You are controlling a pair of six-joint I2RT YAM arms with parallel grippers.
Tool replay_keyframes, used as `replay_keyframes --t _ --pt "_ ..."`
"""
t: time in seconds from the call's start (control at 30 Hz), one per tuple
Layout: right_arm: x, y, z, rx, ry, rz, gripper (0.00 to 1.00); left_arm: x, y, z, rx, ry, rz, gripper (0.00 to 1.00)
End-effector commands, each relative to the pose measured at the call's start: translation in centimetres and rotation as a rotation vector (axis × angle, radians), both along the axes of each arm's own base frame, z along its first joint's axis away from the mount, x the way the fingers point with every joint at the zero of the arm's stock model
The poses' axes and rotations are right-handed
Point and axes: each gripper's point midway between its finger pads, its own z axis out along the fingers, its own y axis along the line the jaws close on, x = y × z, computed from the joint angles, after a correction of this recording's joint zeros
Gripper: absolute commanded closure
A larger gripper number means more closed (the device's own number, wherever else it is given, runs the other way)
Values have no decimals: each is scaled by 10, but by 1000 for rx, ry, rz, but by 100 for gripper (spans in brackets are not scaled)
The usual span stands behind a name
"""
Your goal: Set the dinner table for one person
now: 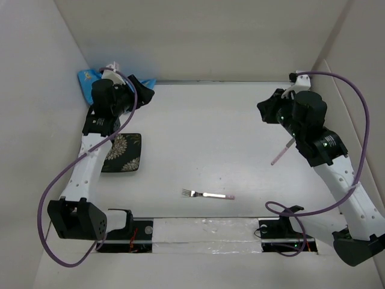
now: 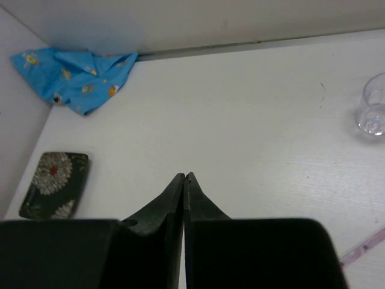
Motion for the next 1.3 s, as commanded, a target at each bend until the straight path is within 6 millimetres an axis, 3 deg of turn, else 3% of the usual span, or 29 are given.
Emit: replay_keyframes --t 0.0,0.07,0.1,0.13,0.17,0.2,0.27,0.37,0.4,0.43,0.47,0.5,0.57,0.6,0.63,0.67,0.7,0.73,0.77,0.87,0.9,0.97,1.0,1.1,1.27 --pt "1 9 2 11 -19 44 100 19 23 29 1 -46 148 42" --pt "0 22 -5 19 -1 103 100 31 34 38 -4 -36 226 57" --pt "2 25 -10 19 9 114 100 43 34 29 -20 0 243 78" --pt "0 31 -17 23 23 144 100 50 36 31 -23 4 259 91" --pt "2 33 -16 33 12 150 100 56 43 42 -25 -13 288 100" --pt "2 35 -18 37 17 157 100 69 44 31 -29 19 308 100" --pt "1 37 -23 35 31 171 100 83 63 31 -38 28 366 100" --pt "-2 39 -29 21 42 181 100 104 106 -2 -97 113 490 98" --pt "-2 38 -33 15 48 178 100 112 120 -24 -118 161 525 81" --pt "-3 37 -34 13 49 176 100 115 125 -35 -188 198 528 75" --pt "-3 37 -41 9 55 176 100 118 144 -45 -212 204 548 70" --pt "-6 39 -42 9 54 187 100 123 149 -63 -211 239 559 63" --pt "-6 40 -47 8 67 189 100 125 165 -79 -171 276 643 52" --pt "-6 40 -51 6 76 192 99 130 169 -95 -151 308 658 52" --pt "-5 42 -53 6 81 197 92 134 182 -111 -106 336 711 44" --pt "-6 43 -54 6 83 202 87 134 185 -106 -93 328 724 44" --pt "-4 44 -58 4 93 206 82 138 195 -128 -73 374 749 43" --pt "-3 46 -59 6 96 215 76 139 200 -137 -54 397 776 43" --pt "0 49 -61 2 106 219 66 145 202 -153 -39 434 774 42" --pt "1 56 -62 -13 119 247 54 156 208 -165 -14 452 785 38" --pt "2 56 -62 -18 122 248 52 159 210 -182 1 483 787 38" --pt "4 61 -64 -37 134 260 51 165 213 -190 11 497 794 38" --pt "5 61 -65 -39 140 259 51 166 214 -208 23 533 796 38" --pt "9 65 -64 -50 145 264 51 173 213 -228 33 564 779 38" --pt "14 75 -67 -61 169 277 50 189 202 -240 34 567 742 43"
